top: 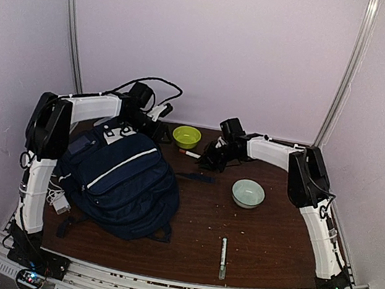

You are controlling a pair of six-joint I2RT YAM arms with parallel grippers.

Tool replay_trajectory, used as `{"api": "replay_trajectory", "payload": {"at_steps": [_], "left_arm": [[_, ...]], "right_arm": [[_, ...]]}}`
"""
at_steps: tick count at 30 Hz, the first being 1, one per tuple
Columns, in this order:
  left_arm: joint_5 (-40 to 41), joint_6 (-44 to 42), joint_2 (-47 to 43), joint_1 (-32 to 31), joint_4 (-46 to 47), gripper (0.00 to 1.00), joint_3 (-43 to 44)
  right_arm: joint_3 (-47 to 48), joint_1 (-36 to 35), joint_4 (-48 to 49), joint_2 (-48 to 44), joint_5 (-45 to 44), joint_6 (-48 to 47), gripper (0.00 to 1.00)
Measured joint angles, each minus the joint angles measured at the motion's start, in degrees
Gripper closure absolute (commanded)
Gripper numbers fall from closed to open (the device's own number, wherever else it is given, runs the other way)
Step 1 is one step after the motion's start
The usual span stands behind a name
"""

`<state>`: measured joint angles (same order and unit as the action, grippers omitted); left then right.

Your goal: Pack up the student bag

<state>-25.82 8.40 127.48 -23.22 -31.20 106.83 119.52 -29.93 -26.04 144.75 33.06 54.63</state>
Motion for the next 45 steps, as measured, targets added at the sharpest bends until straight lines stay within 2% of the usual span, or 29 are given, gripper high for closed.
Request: {"api": "replay_trajectory", "payload": {"at_steps": [6, 12, 18, 31, 37, 41, 45], "left_arm": [[-0.1, -0.4, -0.8, 0.0, 0.8, 0.41, -1.2], [-0.1, -0.6, -0.9, 0.1, 1.2, 0.41, -1.5], [-0.5, -0.6, -1.0, 0.3, 1.2, 0.41, -1.5], [-0.8, -2.0, -6.2, 0.9, 0.7, 0.4, -1.8], [-0.5, -3.0, -12.4, 1.9, 1.4, 0.4, -8.1], [-0.1, -3.3, -15.1, 3.1, 1.6, 0.4, -13.0], [0.0, -3.5, -15.7, 3.8, 2.0, 0.39, -13.9]], "right_arm": [[-0.1, 0.4, 3.0, -0.5, 4.8, -0.5, 0.86], [0.5, 4.2, 4.8, -1.2, 1.6, 3.0, 0.85], [7.0, 6.6, 3.6, 1.9, -1.7, 6.8, 0.81], [9.6, 2.9, -2.6, 5.3, -0.9, 8.8, 0.77], [9.8, 1.0, -4.7, 5.4, 0.0, 8.3, 0.78], [11.8, -0.3, -9.2, 5.4, -2.9, 4.0, 0.77], [12.1, -1.8, -12.5, 4.6, -6.9, -1.1, 0.77]]}}
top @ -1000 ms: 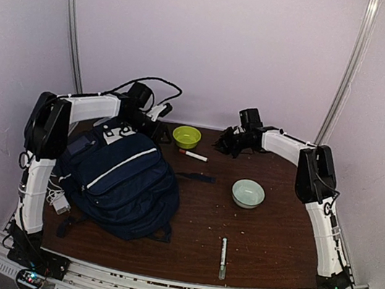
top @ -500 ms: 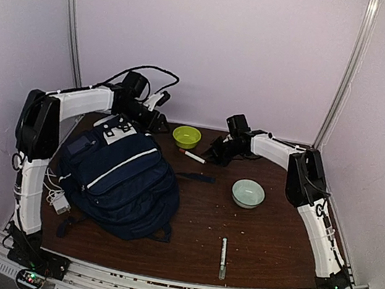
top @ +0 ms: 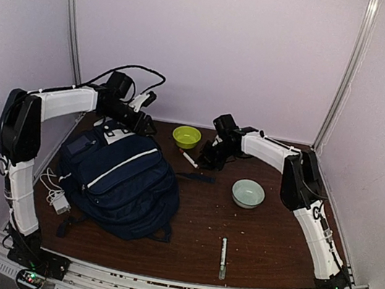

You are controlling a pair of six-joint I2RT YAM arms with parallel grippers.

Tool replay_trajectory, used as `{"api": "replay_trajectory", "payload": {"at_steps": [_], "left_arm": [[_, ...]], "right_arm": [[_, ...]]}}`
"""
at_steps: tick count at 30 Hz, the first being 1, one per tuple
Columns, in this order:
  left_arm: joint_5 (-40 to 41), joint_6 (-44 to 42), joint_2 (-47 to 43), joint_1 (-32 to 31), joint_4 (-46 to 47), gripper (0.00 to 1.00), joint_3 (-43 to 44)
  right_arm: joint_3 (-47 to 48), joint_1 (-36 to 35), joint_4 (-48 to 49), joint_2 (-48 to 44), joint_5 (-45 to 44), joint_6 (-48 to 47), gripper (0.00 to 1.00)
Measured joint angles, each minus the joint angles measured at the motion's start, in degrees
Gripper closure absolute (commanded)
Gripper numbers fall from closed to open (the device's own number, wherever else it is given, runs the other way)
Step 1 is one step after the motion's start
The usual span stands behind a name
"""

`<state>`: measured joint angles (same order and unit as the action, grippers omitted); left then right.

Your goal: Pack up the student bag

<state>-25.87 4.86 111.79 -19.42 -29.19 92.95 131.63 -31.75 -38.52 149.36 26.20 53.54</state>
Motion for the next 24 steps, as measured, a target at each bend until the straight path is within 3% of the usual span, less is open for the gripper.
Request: {"api": "replay_trajectory", "payload": {"at_steps": [6, 14, 24], "left_arm": [[0.0, -0.1, -0.2, 0.2, 0.4, 0.39, -0.1], [-0.1, 0.2, -0.2, 0.2, 1.0, 0.39, -0.1], [-0.1, 0.4, -0.2, 0.2, 1.7, 0.39, -0.5]], "right_arm": [[0.0, -1.9, -2.7, -1.1, -6.2, -8.7, 0.76], [0.7, -4.0, -4.6, -1.7, -14.4, -18.7, 0.65], [5.9, -6.1, -9.3, -1.7, -20.0, -25.6, 0.68]]}}
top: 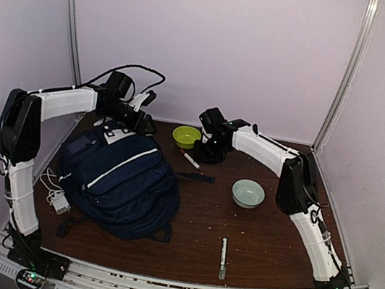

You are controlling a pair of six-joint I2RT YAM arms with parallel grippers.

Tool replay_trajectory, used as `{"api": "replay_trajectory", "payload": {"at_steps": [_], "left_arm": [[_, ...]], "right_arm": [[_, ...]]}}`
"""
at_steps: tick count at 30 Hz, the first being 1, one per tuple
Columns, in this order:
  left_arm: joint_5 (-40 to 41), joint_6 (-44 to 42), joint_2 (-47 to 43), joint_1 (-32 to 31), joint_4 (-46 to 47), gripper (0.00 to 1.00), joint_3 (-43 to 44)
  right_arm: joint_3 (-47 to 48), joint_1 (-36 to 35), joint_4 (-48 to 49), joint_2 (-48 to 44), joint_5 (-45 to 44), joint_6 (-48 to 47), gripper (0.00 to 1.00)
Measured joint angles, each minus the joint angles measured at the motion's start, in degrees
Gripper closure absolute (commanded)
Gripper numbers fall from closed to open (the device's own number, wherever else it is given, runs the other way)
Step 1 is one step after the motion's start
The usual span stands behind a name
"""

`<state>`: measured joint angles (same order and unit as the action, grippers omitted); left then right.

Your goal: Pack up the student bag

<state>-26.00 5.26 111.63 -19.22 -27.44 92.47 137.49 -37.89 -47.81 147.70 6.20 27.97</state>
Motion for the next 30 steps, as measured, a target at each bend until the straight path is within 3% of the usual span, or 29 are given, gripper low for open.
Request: {"api": "replay_trajectory", "payload": {"at_steps": [7, 14, 25, 30], "left_arm": [[0.0, 0.6, 0.0, 0.0, 0.0, 0.4, 0.0], [-1.4, 4.9, 1.7, -0.4, 0.9, 0.41, 1.9], [-1.2, 8.3, 14.8, -4.3, -0.8, 0.43, 16.3], [0.4, 7.9, 16.4, -5.9, -2.3, 0.42, 18.2]], "right_arm": [[1.9, -1.1, -1.9, 0.4, -2.2, -2.3, 0.64], [2.8, -1.0, -2.6, 0.8, -2.8, 1.4, 0.64], [-4.6, 5.4, 4.9, 0.8, 11.8, 20.3, 0.65], [-5.1, 6.7, 7.2, 0.8, 16.5, 24.8, 0.69]]}}
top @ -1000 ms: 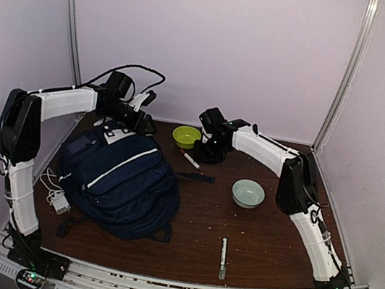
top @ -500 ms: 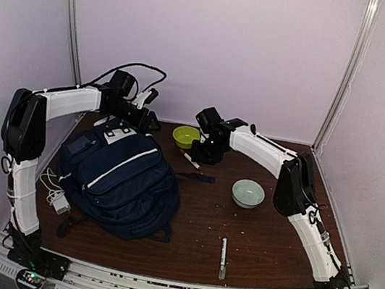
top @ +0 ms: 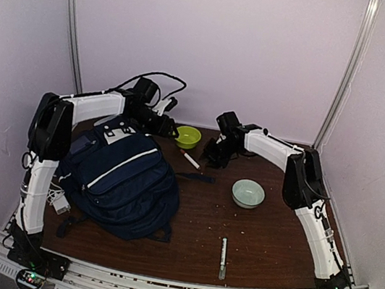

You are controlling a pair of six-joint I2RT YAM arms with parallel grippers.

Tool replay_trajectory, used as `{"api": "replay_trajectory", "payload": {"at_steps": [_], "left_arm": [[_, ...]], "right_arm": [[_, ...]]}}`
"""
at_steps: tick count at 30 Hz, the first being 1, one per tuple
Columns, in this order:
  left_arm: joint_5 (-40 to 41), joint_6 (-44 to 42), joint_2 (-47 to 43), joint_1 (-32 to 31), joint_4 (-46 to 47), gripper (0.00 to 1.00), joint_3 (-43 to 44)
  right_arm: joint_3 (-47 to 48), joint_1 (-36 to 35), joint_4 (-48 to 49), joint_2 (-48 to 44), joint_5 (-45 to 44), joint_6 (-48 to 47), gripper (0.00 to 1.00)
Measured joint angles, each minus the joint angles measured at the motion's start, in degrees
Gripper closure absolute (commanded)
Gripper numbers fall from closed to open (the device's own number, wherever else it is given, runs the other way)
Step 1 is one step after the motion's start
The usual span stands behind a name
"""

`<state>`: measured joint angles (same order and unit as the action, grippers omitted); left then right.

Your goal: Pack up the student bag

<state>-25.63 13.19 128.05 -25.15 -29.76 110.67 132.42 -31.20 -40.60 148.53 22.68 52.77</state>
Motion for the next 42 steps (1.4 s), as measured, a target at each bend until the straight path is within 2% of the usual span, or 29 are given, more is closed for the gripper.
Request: {"api": "replay_trajectory", "payload": {"at_steps": [6, 13, 17, 23, 27, 30, 34, 42], "left_arm": [[0.3, -1.1, 0.5, -1.0, -1.7, 0.42, 0.7], [0.8, -3.3, 0.3, -0.7, -1.8, 0.42, -0.1], [1.2, -4.3, -0.1, -0.3, -1.9, 0.42, -2.2], [1.2, -5.2, -1.0, 0.3, -2.0, 0.42, -4.2], [1.1, -5.9, -2.0, 0.5, -2.0, 0.42, -4.8], [1.2, -6.2, -2.1, 0.6, -2.0, 0.42, -5.1], [1.2, -6.2, -2.1, 0.6, -2.0, 0.43, -5.2], [1.4, -6.2, -2.1, 0.3, -2.1, 0.43, -5.1]], "right_arm": [[1.2, -1.6, 1.9, 2.1, 6.3, 2.9, 0.7], [1.2, -4.0, 2.8, 2.5, 7.6, 3.0, 0.71], [1.2, -4.7, 1.6, 1.8, 3.1, 0.3, 0.72], [1.6, -7.5, -3.1, 0.1, -12.9, -10.8, 0.67], [2.4, -10.4, -4.7, -0.2, -20.1, -18.3, 0.65], [3.4, -12.0, -6.3, -0.2, -22.1, -20.8, 0.64], [6.2, -13.6, -8.7, 0.1, -24.4, -22.4, 0.7], [9.4, -14.1, -10.3, 1.1, -28.4, -22.8, 0.71]]}}
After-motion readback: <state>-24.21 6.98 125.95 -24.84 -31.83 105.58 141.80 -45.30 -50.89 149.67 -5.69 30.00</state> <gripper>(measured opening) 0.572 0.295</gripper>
